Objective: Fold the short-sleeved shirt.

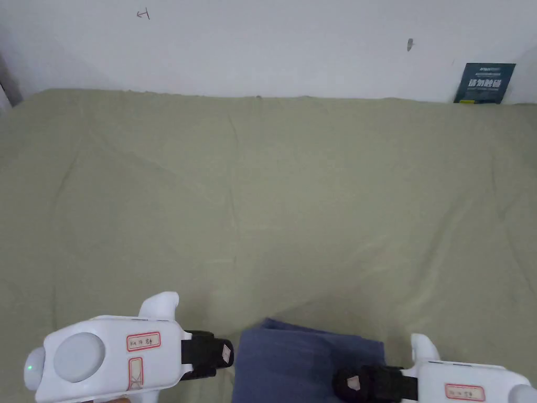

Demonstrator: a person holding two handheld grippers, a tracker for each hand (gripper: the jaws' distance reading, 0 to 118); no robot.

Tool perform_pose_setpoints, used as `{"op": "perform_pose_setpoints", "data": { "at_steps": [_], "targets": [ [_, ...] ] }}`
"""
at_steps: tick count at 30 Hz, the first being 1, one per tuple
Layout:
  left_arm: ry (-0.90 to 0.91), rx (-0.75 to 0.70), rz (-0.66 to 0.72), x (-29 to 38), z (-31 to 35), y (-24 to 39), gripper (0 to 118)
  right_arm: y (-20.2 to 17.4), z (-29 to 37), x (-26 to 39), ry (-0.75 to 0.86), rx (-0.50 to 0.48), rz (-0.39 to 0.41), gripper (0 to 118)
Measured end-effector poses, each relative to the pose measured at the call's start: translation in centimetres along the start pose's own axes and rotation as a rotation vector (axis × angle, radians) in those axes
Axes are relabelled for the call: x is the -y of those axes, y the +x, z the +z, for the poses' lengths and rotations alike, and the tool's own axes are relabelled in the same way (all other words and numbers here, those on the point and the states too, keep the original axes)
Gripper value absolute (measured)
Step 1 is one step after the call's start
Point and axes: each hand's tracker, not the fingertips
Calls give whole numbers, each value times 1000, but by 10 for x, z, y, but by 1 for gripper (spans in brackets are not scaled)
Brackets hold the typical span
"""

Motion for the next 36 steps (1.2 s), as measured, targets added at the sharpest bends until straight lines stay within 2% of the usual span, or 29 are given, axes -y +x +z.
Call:
{"op": "perform_pose_setpoints", "data": {
  "at_steps": [2, 6, 7, 8, 9, 10, 11, 13, 16, 20, 22, 23, 24, 25, 27, 29, 31, 36],
  "targets": [
    [-39, 38, -2, -2, -4, -8, 0, 23, 11, 5, 9, -116, -105, 0],
    [-80, 117, 14, -1, -11, -16, 0, 24, 12, 6, 26, -115, -86, 0],
    [-94, 158, 28, -1, -12, -18, 6, 23, 12, 6, 29, -118, -83, 0],
    [-103, 175, 38, -2, -12, -21, 43, 24, 11, 6, 29, -121, -83, 0],
    [-121, 209, 44, -2, -14, -24, 92, 24, 10, 7, 28, -127, -86, 0],
    [-160, 234, 41, -1, -22, -27, 118, 23, 9, 8, 28, -128, -88, 0],
    [-72, 243, 5, -2, -21, -36, 116, 23, 10, 8, 28, -133, -89, 0],
    [-181, 250, 68, -4, -35, -39, 116, 21, 9, 9, 29, -134, -89, 0],
    [-175, 281, 78, -6, -59, -50, 113, 20, 8, 10, 29, -136, -93, 0],
    [-193, 361, 59, 3, -80, -34, 94, 19, 8, 11, 31, -133, -96, 0],
    [-205, 378, 50, 1, -97, -37, 94, 22, 8, 10, 33, -134, -101, 0],
    [-196, 382, 35, 1, -100, -37, 87, 23, 8, 11, 34, -136, -104, 0],
    [-182, 397, 25, 2, -98, -40, 67, 23, 8, 11, 36, -139, -108, 0],
    [-180, 390, 25, 1, -101, -40, 32, 23, 9, 12, 39, -141, -113, 0],
    [-173, 310, 16, -1, -103, -45, 29, 22, 9, 11, 41, -144, -114, 0],
    [-187, 353, 35, -2, -100, -40, 29, 12, 11, 11, 37, -88, -55, 0],
    [-192, 339, 13, -5, -96, -32, 29, -3, 16, 11, 62, -65, -29, 0],
    [-188, 343, 5, -31, -67, -49, 29, -45, 43, 13, 186, 87, 156, 0]
  ]
}}
